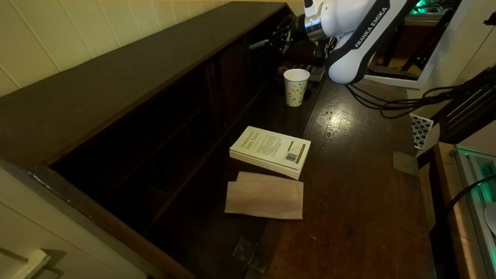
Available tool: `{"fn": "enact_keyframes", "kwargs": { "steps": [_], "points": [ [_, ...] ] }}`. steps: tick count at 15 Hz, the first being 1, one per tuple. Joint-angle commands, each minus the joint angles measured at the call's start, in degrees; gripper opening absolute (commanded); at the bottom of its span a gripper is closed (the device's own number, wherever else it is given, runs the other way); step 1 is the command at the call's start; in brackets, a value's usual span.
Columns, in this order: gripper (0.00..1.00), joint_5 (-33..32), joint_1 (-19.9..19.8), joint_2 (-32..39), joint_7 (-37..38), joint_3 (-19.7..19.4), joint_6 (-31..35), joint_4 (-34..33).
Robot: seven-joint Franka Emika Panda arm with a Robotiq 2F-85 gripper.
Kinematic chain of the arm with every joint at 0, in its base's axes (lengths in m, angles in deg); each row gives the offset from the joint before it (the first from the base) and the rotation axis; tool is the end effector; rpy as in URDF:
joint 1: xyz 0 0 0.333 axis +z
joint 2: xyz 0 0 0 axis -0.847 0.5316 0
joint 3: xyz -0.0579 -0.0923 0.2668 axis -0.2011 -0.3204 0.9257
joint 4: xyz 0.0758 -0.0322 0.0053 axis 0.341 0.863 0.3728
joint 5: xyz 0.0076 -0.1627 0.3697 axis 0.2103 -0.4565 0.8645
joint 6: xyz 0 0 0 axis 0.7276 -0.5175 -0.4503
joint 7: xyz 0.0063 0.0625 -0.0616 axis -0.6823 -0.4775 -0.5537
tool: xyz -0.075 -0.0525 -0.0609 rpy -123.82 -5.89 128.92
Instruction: Take the marker out of the coffee cup and put it on the top shelf.
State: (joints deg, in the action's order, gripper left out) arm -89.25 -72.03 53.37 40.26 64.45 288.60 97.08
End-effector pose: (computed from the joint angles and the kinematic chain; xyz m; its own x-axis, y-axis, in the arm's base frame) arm 0.5472 -0.2427 0.2621 0.4660 0.5711 0.6758 0.0528 -0.7804 0.6231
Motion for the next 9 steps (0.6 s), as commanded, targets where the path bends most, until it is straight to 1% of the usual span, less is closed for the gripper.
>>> {"fn": "enact_keyframes", "kwargs": {
  "steps": [1, 9],
  "points": [
    [0.04, -1.6, -1.7, 2.0, 2.0, 0.8, -1.2, -3.6],
    [0.04, -1.8, -2.1, 5.6, 3.6, 1.6, -1.5, -7.8]
  ]
}}
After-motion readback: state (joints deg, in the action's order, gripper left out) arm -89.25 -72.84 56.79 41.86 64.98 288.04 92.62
